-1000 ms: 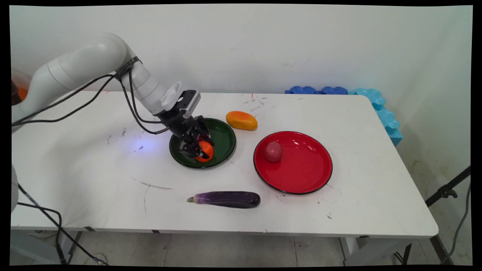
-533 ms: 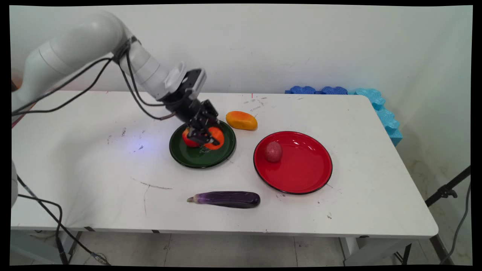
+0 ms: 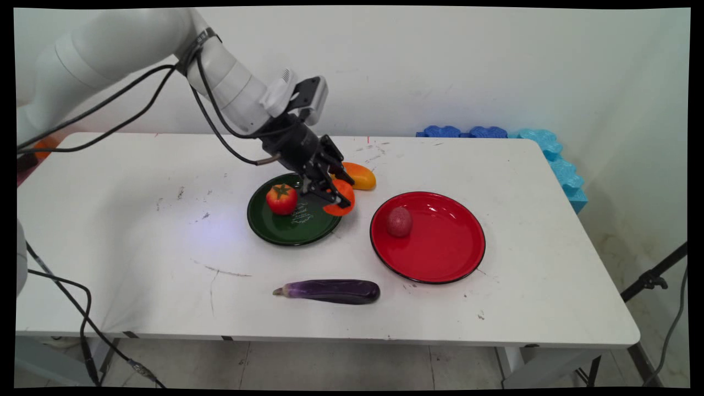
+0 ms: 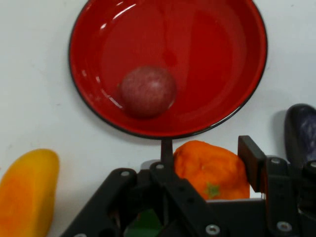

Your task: Place the picked object on the table

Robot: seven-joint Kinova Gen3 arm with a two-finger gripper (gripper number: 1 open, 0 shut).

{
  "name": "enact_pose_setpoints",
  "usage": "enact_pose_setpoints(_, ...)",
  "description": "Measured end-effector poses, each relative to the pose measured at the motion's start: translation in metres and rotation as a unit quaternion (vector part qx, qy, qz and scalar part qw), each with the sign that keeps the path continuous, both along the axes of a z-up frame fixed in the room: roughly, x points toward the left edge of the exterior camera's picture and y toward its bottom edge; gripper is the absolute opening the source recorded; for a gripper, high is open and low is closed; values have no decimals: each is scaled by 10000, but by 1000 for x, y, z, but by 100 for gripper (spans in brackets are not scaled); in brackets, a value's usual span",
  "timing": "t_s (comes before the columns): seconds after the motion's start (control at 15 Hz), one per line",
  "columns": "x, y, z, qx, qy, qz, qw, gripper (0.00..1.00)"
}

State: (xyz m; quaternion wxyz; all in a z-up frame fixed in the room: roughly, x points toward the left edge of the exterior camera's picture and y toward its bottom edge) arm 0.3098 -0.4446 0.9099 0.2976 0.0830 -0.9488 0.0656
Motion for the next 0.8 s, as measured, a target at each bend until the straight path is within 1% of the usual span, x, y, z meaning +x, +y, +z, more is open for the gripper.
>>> enact_pose_setpoints(0.27, -11, 8, -9, 122, -44, 94, 9999, 0)
enact_pose_setpoints(0.47, -18, 16, -25, 249, -90, 179, 9995, 0)
enact_pose_setpoints(0.8, -21, 29, -56, 439, -165, 258, 9986, 0)
